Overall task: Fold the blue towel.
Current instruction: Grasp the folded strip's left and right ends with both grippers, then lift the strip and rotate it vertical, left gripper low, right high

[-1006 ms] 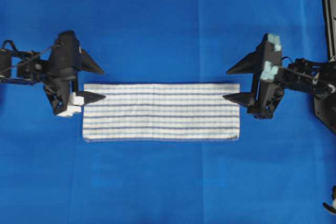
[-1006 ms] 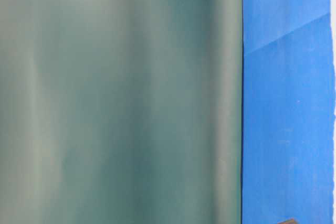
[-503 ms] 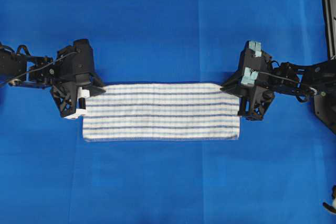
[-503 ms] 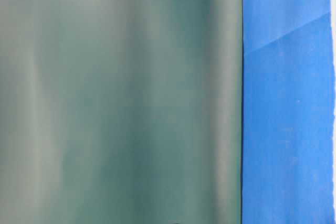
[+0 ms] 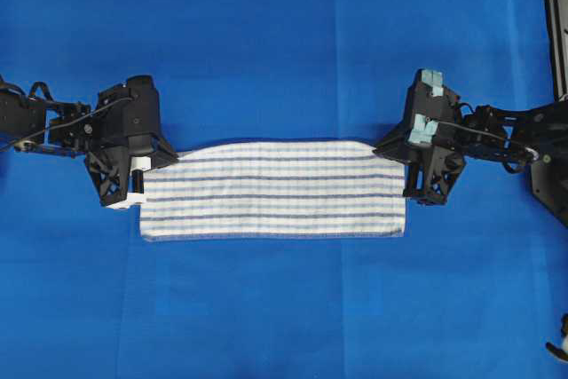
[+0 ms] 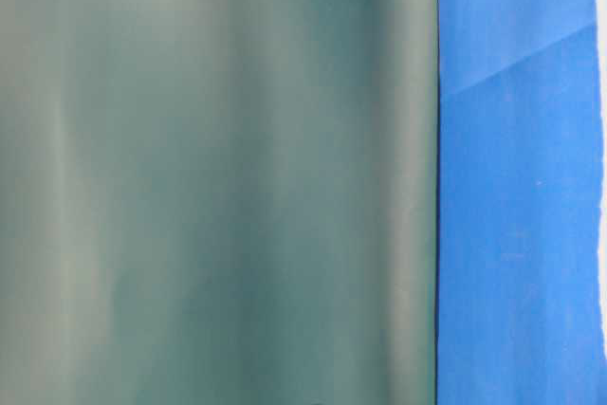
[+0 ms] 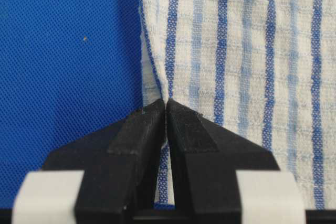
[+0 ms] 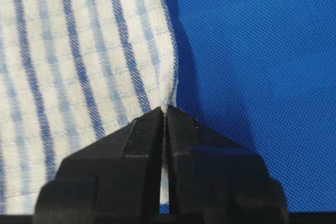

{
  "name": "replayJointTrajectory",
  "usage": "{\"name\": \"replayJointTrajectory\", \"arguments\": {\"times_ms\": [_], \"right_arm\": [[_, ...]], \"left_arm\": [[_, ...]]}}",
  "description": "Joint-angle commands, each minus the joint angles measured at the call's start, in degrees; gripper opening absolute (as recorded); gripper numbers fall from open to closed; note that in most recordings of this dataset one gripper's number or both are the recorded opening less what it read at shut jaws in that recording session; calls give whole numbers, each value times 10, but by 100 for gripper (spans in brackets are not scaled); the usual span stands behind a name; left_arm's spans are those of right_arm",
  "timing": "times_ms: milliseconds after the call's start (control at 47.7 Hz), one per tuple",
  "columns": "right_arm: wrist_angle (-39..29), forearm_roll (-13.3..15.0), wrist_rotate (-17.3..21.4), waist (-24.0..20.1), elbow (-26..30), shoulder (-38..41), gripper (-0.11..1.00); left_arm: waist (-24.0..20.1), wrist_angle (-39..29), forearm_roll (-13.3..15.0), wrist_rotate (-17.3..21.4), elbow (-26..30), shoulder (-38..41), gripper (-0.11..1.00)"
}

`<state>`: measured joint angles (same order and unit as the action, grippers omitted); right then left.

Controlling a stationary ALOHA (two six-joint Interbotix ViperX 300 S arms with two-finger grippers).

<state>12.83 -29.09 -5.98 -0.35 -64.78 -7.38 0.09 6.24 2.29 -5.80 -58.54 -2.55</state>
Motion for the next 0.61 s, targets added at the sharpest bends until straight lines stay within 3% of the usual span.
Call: {"name": "replayJointTrajectory", "arguments": {"times_ms": [0, 251, 587], "right_arm": [[-9, 0, 0, -2, 8, -35, 3], [-54, 2, -2, -2, 8, -126, 3], [-88, 2, -2, -2, 11, -160, 3]], "left_arm": [[2, -25, 0, -1, 20, -30, 3], [2, -113, 0, -3, 52, -100, 3], [18, -117, 0, -48, 58, -123, 3]]}}
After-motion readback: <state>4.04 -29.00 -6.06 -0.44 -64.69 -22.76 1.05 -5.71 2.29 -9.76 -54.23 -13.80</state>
